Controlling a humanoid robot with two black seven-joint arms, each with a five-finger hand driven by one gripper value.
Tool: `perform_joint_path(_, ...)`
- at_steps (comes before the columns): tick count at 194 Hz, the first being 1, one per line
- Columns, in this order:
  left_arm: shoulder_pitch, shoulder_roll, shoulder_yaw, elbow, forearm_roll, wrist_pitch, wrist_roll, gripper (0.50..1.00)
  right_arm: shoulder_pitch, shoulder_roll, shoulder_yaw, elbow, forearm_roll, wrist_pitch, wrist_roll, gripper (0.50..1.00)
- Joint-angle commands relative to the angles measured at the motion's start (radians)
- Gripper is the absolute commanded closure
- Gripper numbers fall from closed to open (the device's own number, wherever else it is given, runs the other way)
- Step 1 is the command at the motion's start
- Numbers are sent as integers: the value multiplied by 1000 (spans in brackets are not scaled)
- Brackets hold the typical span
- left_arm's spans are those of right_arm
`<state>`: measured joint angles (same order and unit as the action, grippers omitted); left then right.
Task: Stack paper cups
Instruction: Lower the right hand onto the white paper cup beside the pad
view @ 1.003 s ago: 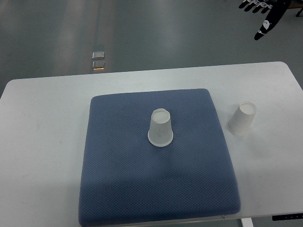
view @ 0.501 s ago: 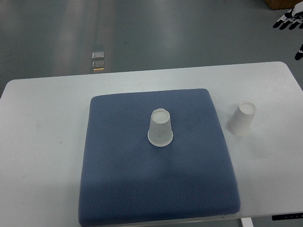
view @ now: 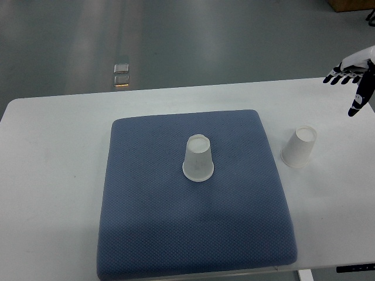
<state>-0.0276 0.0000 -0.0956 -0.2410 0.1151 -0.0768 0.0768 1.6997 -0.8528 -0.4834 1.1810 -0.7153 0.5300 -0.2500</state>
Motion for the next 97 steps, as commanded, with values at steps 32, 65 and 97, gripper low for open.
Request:
perform_joint_path(32, 6, 0, -6, 6, 0, 3, 0, 500, -103, 70, 5, -31, 10, -119, 3, 536)
perform_joint_path(65, 11, 0, -6, 8, 0, 3, 1, 500, -206, 118, 121, -55, 5, -113, 1, 534)
perform_joint_path(97, 11, 0, -6, 12, 0, 5, 1, 500, -256, 141, 146, -93, 4, -122, 8, 534)
